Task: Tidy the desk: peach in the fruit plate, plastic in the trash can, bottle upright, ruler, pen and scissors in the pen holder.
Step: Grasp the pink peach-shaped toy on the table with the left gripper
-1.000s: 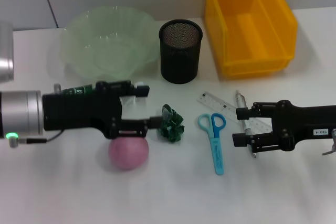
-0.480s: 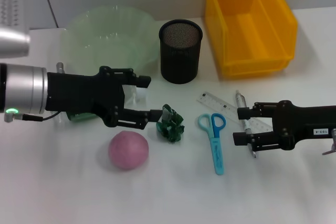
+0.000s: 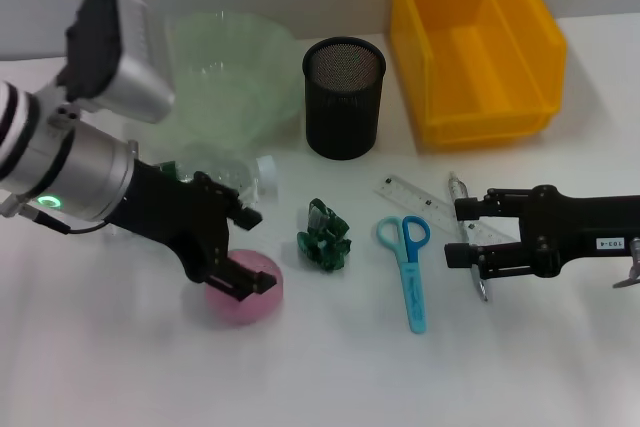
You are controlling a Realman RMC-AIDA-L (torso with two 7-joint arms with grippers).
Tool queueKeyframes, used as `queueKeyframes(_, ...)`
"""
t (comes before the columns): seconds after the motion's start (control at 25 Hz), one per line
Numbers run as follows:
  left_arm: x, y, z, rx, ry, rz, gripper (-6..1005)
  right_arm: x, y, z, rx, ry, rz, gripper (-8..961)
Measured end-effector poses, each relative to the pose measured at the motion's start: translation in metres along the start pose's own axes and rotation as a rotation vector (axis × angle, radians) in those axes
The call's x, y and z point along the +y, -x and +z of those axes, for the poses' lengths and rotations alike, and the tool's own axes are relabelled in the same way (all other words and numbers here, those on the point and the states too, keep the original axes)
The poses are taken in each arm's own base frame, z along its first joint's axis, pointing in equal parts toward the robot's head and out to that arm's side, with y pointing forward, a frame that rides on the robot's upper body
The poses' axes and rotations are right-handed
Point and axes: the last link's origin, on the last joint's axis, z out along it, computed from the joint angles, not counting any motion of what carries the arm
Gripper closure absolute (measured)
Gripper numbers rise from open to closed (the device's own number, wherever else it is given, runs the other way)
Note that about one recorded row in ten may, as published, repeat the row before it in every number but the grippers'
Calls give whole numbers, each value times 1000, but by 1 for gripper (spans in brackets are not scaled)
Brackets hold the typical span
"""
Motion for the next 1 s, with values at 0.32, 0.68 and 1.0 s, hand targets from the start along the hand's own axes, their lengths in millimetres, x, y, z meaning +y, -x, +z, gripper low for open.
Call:
queueKeyframes(0.32,0,1,11,-139,-4,-12,202,-1,-1,0,2,-10,3,171)
queueKeyframes(0.68,-2,6,19,-160,-18,-17,204,-1,-2,0,5,-8,6,176)
queueKeyframes(1.0,-1,9,21,-158,-15,-17,206,-1,-1,1,9,-5,1,180)
